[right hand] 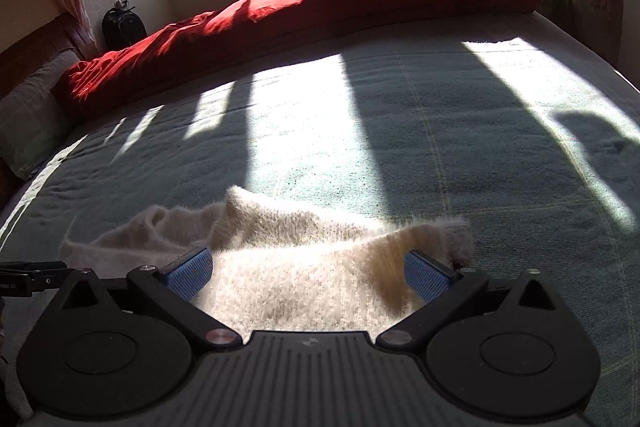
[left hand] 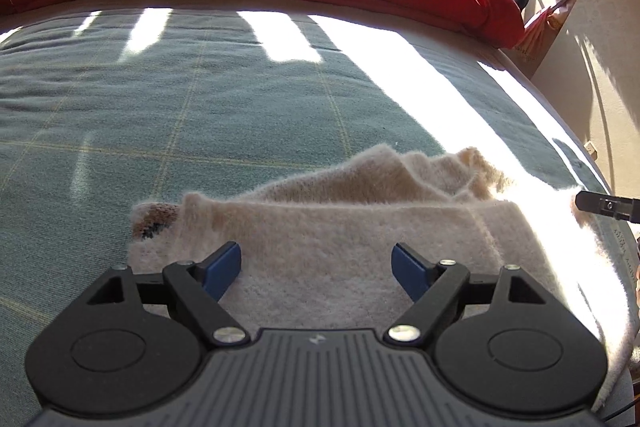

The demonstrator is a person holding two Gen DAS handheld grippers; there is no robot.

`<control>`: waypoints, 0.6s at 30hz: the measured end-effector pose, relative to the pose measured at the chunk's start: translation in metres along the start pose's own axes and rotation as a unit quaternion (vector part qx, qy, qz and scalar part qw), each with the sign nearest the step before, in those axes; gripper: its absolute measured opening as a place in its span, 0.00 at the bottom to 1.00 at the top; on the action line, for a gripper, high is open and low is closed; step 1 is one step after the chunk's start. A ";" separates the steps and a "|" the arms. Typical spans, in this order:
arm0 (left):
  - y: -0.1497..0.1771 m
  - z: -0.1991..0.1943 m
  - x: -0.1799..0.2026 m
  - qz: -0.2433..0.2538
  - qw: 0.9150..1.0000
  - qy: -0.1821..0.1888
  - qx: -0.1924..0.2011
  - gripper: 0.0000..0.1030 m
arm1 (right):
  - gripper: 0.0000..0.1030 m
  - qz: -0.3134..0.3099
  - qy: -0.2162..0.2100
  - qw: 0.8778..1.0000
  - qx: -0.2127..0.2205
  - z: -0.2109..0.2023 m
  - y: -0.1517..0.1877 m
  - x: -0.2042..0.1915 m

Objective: Fold clothes
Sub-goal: 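Move both open tools along the folded sweater edge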

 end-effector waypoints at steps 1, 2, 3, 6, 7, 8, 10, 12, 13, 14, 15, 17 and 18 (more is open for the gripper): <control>-0.001 0.002 -0.003 -0.004 1.000 0.000 0.000 0.80 | 1.00 0.001 0.004 1.000 -0.004 0.006 0.002 0.003; -0.001 0.003 -0.006 -0.008 1.000 0.000 0.000 0.80 | 1.00 0.005 0.004 1.000 -0.011 0.013 0.005 0.006; -0.002 0.005 -0.007 -0.011 1.000 0.001 0.001 0.80 | 1.00 0.008 0.004 1.000 -0.015 0.018 0.007 0.009; -0.006 0.011 -0.011 -0.021 1.000 0.003 0.001 0.80 | 1.00 0.004 0.009 1.000 -0.012 0.024 0.009 0.011; -0.007 0.013 -0.012 -0.024 1.000 0.002 0.000 0.80 | 1.00 0.000 0.011 1.000 -0.011 0.025 0.010 0.011; -0.008 0.016 -0.013 -0.028 1.000 0.001 -0.001 0.80 | 1.00 0.000 0.011 1.000 -0.010 0.026 0.010 0.012; -0.010 0.017 -0.013 -0.032 0.999 0.001 0.000 0.80 | 1.00 0.009 0.008 1.000 -0.009 0.026 0.009 0.014; -0.013 0.016 -0.012 -0.038 0.999 0.000 0.003 0.80 | 1.00 0.013 0.006 1.000 -0.009 0.023 0.007 0.014; -0.014 0.013 -0.011 -0.042 0.999 0.000 0.005 0.80 | 1.00 0.017 0.007 1.000 -0.009 0.019 0.004 0.014; -0.015 0.008 -0.008 -0.043 0.999 -0.001 0.007 0.80 | 1.00 0.020 0.010 1.000 -0.004 0.012 0.001 0.013; -0.015 0.002 -0.005 -0.040 0.999 0.001 0.009 0.80 | 1.00 0.021 0.013 1.000 0.003 0.003 -0.002 0.012; -0.014 -0.009 0.003 -0.034 0.999 0.011 0.009 0.80 | 1.00 0.025 0.015 1.000 0.006 -0.010 -0.001 0.009; -0.011 -0.014 0.007 -0.032 0.999 0.019 0.008 0.80 | 1.00 0.027 0.015 1.000 0.004 -0.016 0.001 0.007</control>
Point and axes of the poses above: each gripper's, at about its wrist camera, not at the fingertips, and z roughly the way its jaws point, x to its right, y to its underside, the point moved 8 cm from there along z, roughly the way its jaws point, and after that the axes turned 11 degrees about -z, right-handed, at the moved point
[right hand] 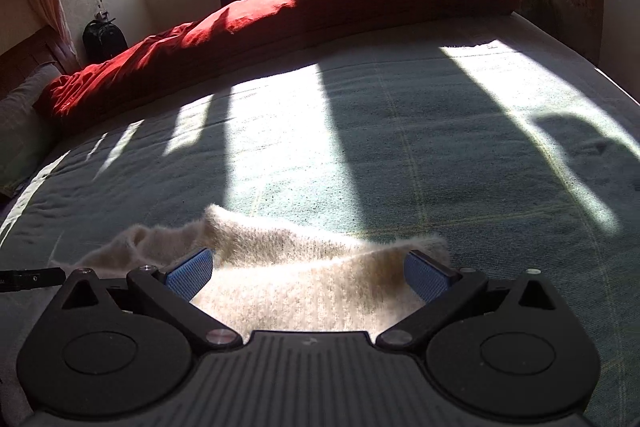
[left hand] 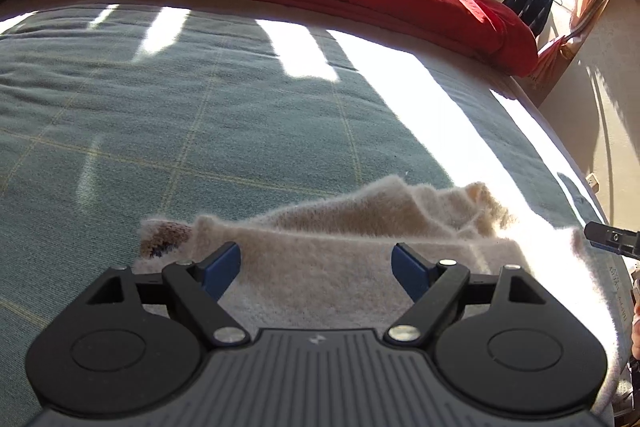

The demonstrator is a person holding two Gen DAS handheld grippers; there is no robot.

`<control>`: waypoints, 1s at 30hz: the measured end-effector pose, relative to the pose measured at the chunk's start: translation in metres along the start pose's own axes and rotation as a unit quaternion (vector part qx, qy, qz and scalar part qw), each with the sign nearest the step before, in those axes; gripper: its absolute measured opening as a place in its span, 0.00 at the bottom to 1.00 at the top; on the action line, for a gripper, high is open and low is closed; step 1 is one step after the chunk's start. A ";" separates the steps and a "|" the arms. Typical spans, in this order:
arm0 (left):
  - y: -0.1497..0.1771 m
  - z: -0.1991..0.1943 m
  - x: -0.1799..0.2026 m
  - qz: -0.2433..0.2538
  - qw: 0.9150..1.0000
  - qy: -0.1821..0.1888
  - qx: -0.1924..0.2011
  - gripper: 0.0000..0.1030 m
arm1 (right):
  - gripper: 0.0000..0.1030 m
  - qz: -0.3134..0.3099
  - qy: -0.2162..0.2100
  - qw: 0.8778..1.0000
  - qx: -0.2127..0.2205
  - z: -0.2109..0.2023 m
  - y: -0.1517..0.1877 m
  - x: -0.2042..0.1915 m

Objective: Fold clothes
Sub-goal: 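Move both open tools along the folded sweater edge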

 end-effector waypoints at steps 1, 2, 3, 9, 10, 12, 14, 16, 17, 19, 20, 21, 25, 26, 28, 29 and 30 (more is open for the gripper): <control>0.004 -0.003 0.004 0.003 1.000 0.006 -0.004 0.80 | 1.00 0.002 0.000 1.000 -0.001 -0.006 0.002 -0.002; 0.008 -0.006 0.007 0.007 1.000 0.011 -0.008 0.80 | 1.00 0.004 -0.001 1.000 -0.003 -0.011 0.004 -0.003; 0.013 -0.006 0.009 0.009 1.000 0.009 -0.013 0.80 | 1.00 0.007 0.000 1.000 -0.007 -0.014 0.008 -0.004; 0.032 -0.006 0.001 0.001 0.999 -0.028 -0.034 0.80 | 1.00 0.037 0.030 0.998 -0.049 -0.015 0.033 0.010; 0.030 -0.011 0.003 0.004 0.999 -0.025 -0.029 0.80 | 1.00 0.047 0.015 0.998 -0.039 -0.019 0.027 0.009; 0.027 -0.019 0.005 0.011 0.999 -0.029 -0.021 0.81 | 1.00 0.048 -0.007 0.999 -0.019 -0.024 0.009 0.003; 0.024 -0.024 0.006 0.023 0.999 -0.045 -0.011 0.81 | 1.00 0.039 -0.031 0.999 -0.008 -0.023 -0.009 -0.007; 0.023 -0.027 0.005 0.036 0.998 -0.054 -0.004 0.81 | 1.00 0.027 -0.060 0.998 0.000 -0.014 -0.027 -0.022; 0.022 -0.029 0.005 0.043 0.997 -0.058 -0.001 0.81 | 1.00 0.017 -0.079 0.997 0.000 -0.007 -0.035 -0.033; 0.023 -0.031 0.003 0.050 0.997 -0.059 0.001 0.81 | 1.00 -0.012 -0.102 0.995 -0.008 0.013 -0.046 -0.055; 0.023 -0.033 0.001 0.051 0.997 -0.057 0.001 0.81 | 1.00 -0.029 -0.111 0.993 -0.013 0.024 -0.050 -0.067; 0.023 -0.034 -0.001 0.052 0.997 -0.056 0.001 0.81 | 1.00 -0.041 -0.117 0.992 -0.021 0.036 -0.052 -0.076; 0.022 -0.036 -0.010 0.048 0.998 -0.048 0.001 0.81 | 1.00 -0.051 -0.121 0.989 -0.066 0.085 -0.043 -0.094; 0.022 -0.037 -0.012 0.045 0.998 -0.044 0.002 0.81 | 1.00 -0.051 -0.117 0.989 -0.080 0.097 -0.038 -0.095; 0.021 -0.035 -0.016 0.040 0.998 -0.038 0.001 0.81 | 1.00 -0.052 -0.103 0.989 -0.093 0.115 -0.029 -0.093; 0.021 -0.034 -0.018 0.037 0.999 -0.035 0.001 0.81 | 1.00 -0.053 -0.101 0.989 -0.094 0.120 -0.027 -0.092; 0.021 -0.033 -0.019 0.035 0.999 -0.033 0.000 0.81 | 1.00 -0.060 -0.099 0.989 -0.095 0.123 -0.026 -0.092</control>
Point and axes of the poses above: each gripper's, at about its wrist camera, not at the fingertips, and z roughly the way its jaws point, x to its right, y to its underside, the point moved 8 cm from there along z, roughly the way its jaws point, and after that the axes turned 11 degrees about -z, right-handed, at the moved point
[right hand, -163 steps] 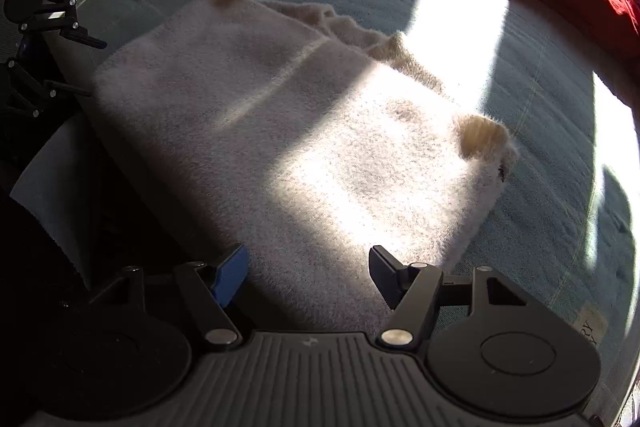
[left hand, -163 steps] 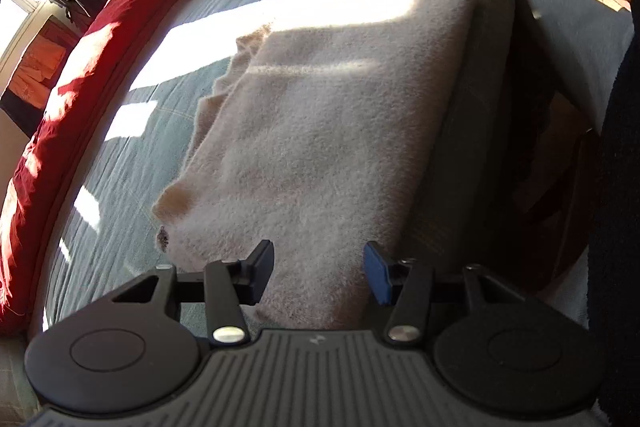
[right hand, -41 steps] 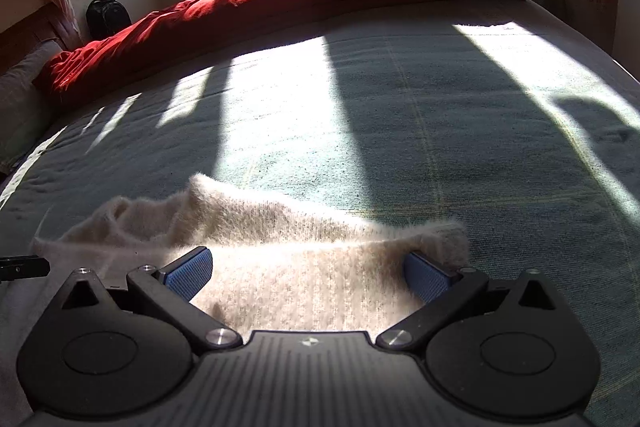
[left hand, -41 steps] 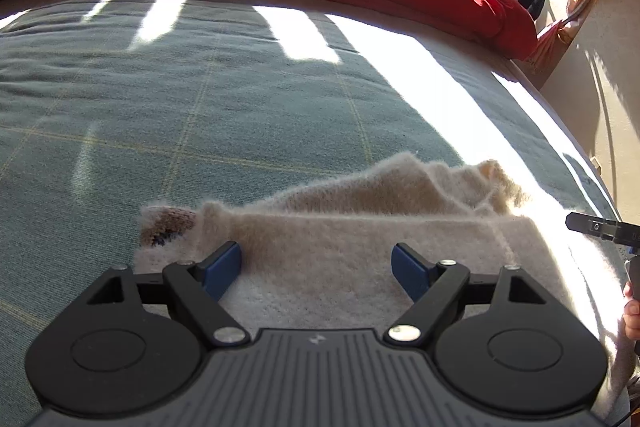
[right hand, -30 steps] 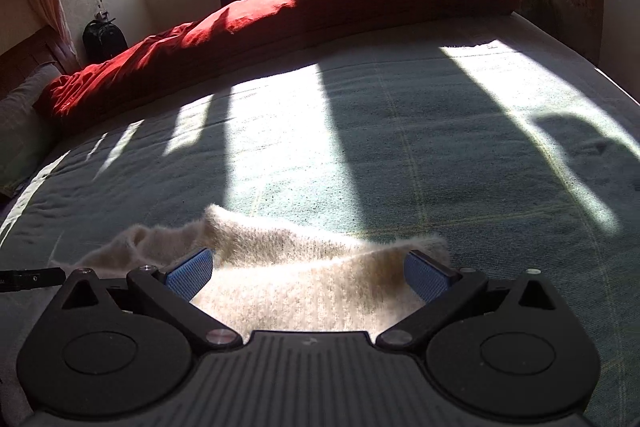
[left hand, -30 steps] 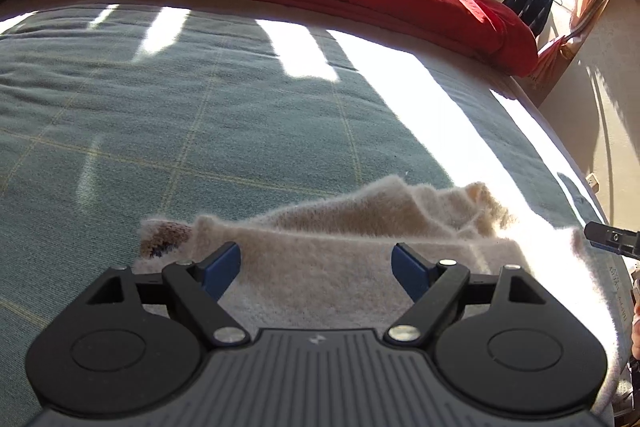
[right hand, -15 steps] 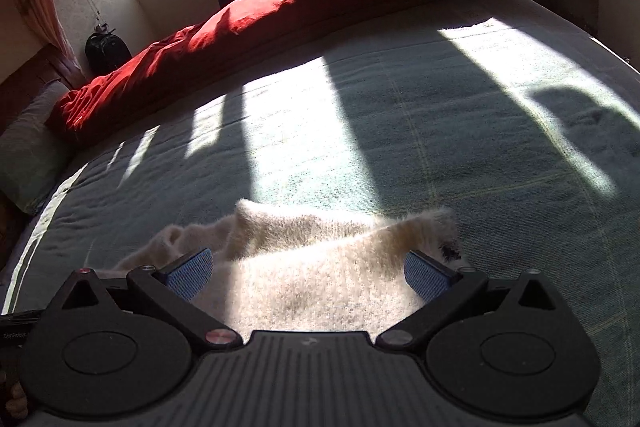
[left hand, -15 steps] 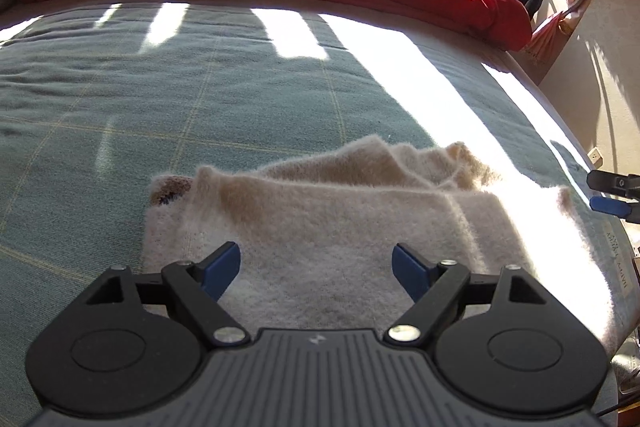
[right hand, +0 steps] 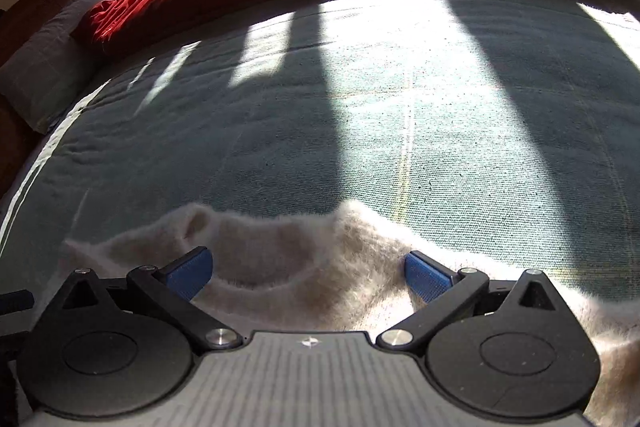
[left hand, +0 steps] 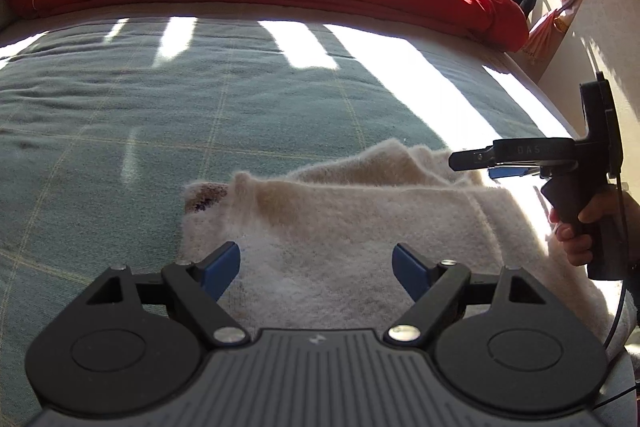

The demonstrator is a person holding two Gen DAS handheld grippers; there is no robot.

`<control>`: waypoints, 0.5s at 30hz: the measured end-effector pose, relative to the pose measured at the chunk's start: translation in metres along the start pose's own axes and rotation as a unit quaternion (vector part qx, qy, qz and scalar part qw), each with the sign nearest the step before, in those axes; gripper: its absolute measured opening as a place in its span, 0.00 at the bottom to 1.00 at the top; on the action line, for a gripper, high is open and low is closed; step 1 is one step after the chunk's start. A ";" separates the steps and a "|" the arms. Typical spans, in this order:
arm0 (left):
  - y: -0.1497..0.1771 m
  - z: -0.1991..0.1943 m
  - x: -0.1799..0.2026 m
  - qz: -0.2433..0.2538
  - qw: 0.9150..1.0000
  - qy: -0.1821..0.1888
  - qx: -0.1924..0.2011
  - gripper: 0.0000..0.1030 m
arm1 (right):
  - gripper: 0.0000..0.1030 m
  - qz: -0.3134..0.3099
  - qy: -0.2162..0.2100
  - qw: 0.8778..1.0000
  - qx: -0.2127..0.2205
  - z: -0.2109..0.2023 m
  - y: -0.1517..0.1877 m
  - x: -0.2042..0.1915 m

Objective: Fold clothes
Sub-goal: 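Move both open tools along the folded sweater edge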

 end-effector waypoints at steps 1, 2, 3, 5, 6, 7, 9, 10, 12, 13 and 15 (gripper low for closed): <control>0.000 0.001 -0.001 -0.002 1.000 0.002 -0.001 0.81 | 1.00 -0.011 0.005 1.000 -0.002 0.001 0.001 0.000; 0.000 0.002 -0.003 -0.004 1.000 0.005 -0.002 0.81 | 1.00 -0.017 0.009 1.000 -0.005 0.001 0.000 -0.001; 0.000 0.002 -0.003 -0.004 1.000 0.006 -0.001 0.81 | 1.00 -0.017 0.013 1.000 -0.009 -0.002 -0.002 -0.003; 0.001 0.000 -0.004 -0.005 1.000 0.013 0.004 0.81 | 1.00 -0.020 -0.008 1.000 -0.002 -0.013 -0.011 -0.020; 0.001 -0.001 -0.004 -0.003 1.000 0.016 0.004 0.81 | 1.00 -0.023 -0.023 0.999 0.005 -0.018 -0.017 -0.030; 0.001 -0.002 -0.005 -0.002 1.000 0.019 0.004 0.81 | 1.00 -0.025 -0.039 0.999 0.011 -0.024 -0.022 -0.040; 0.002 -0.005 -0.005 0.006 1.000 0.017 0.005 0.81 | 1.00 -0.032 -0.082 0.996 0.013 -0.025 -0.029 -0.064; 0.002 -0.007 -0.006 0.012 1.000 0.015 0.007 0.81 | 1.00 -0.035 -0.105 0.994 0.012 -0.023 -0.033 -0.078; 0.002 -0.013 -0.008 0.019 1.000 0.013 0.011 0.81 | 1.00 -0.043 -0.148 0.988 0.008 -0.017 -0.038 -0.104; 0.003 -0.015 -0.010 0.020 1.000 0.012 0.013 0.81 | 1.00 -0.049 -0.156 0.987 -0.001 -0.007 -0.038 -0.115; 0.003 -0.021 -0.014 0.019 1.000 0.011 0.017 0.83 | 1.00 -0.060 -0.152 0.986 -0.024 0.014 -0.035 -0.126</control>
Point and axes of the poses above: each gripper's, at about its wrist camera, not at the fingertips, and z roughly the way its jaws point, x to its right, y to its underside, the point moved 8 cm from there along z, roughly the way its jaws point, and after that the axes turned 11 degrees about -z, right-handed, at the moved point
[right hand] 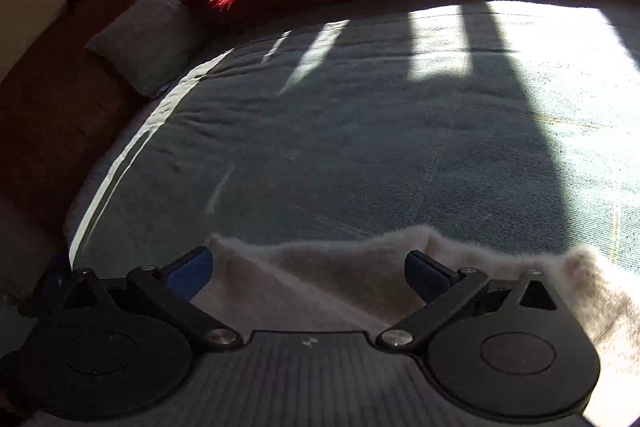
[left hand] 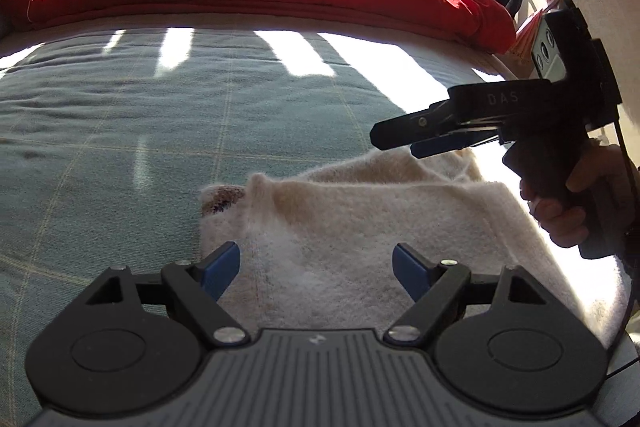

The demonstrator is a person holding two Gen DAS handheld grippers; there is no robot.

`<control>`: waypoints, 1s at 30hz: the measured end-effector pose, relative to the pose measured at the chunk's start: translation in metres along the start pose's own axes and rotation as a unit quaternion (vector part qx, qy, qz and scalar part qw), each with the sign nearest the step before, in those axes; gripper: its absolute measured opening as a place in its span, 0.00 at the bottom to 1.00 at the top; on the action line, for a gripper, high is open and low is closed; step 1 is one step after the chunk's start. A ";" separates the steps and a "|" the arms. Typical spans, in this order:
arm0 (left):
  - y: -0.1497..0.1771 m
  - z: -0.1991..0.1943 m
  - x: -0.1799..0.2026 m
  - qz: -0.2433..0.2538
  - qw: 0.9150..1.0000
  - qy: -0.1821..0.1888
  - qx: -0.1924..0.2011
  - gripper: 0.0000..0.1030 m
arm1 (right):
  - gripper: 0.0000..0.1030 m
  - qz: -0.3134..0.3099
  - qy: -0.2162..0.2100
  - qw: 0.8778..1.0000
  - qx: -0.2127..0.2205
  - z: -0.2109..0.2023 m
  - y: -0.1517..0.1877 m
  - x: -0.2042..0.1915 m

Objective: Fold clothes

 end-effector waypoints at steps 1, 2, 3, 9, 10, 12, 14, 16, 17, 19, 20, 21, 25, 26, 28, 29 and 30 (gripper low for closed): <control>0.001 -0.002 -0.003 -0.001 1.000 0.000 0.001 0.84 | 1.00 -0.001 0.003 1.000 -0.012 0.012 0.002 0.000; 0.001 -0.004 -0.005 -0.003 1.000 0.000 0.002 0.84 | 1.00 0.000 0.009 1.000 -0.025 0.023 0.005 0.002; 0.002 -0.006 -0.008 -0.004 1.000 -0.001 0.003 0.84 | 1.00 -0.004 0.015 0.999 -0.033 0.032 0.008 0.004; 0.001 -0.008 -0.015 -0.010 1.000 -0.008 0.008 0.84 | 1.00 -0.043 0.049 0.997 -0.033 0.026 0.006 -0.005; 0.001 -0.008 -0.015 -0.010 1.000 -0.007 0.009 0.84 | 1.00 -0.044 0.056 0.997 -0.028 0.018 0.005 -0.007; 0.002 -0.007 -0.014 -0.009 1.000 -0.004 0.009 0.84 | 1.00 -0.046 0.073 0.996 -0.010 -0.001 0.006 -0.009; 0.003 -0.006 -0.012 -0.008 1.000 -0.001 0.008 0.84 | 1.00 -0.027 0.080 0.996 -0.004 -0.011 0.011 -0.005; 0.004 -0.004 -0.010 -0.006 1.000 0.001 0.006 0.84 | 1.00 -0.008 0.083 0.996 -0.010 -0.011 0.019 0.004; 0.004 -0.004 -0.009 -0.004 1.000 0.001 0.005 0.84 | 1.00 -0.004 0.092 0.996 -0.013 -0.008 0.023 0.009; 0.005 -0.003 -0.006 0.000 1.000 0.003 0.002 0.84 | 1.00 0.007 0.101 0.995 -0.020 0.003 0.027 0.022; 0.005 -0.003 -0.005 0.002 1.000 0.003 0.001 0.84 | 1.00 0.016 0.101 0.995 -0.020 0.008 0.027 0.028; 0.004 -0.002 -0.004 0.004 1.000 0.002 -0.001 0.84 | 1.00 0.022 0.101 0.995 -0.015 0.010 0.025 0.031; -0.002 0.007 -0.002 0.005 1.000 -0.002 -0.015 0.84 | 1.00 0.027 0.089 0.996 -0.001 0.003 0.012 0.032; -0.005 0.011 -0.001 0.003 1.000 -0.005 -0.024 0.84 | 1.00 0.031 0.084 0.996 0.002 -0.002 0.009 0.032; -0.012 0.017 0.004 0.001 0.999 -0.012 -0.042 0.84 | 1.00 0.042 0.075 0.996 0.003 -0.012 0.004 0.034; -0.016 0.019 0.008 -0.001 0.998 -0.012 -0.054 0.84 | 1.00 0.046 0.078 0.996 -0.002 -0.019 0.001 0.036; -0.020 0.018 0.013 0.000 0.998 -0.011 -0.063 0.84 | 1.00 0.047 0.083 0.995 -0.006 -0.026 -0.001 0.037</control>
Point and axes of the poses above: each gripper's, at about its wrist camera, not at the fingertips, and z roughly the way its jaws point, x to its right, y to its underside, the point moved 8 cm from there along z, roughly the way its jaws point, and after that the axes turned 11 degrees about -z, right-handed, at the moved point
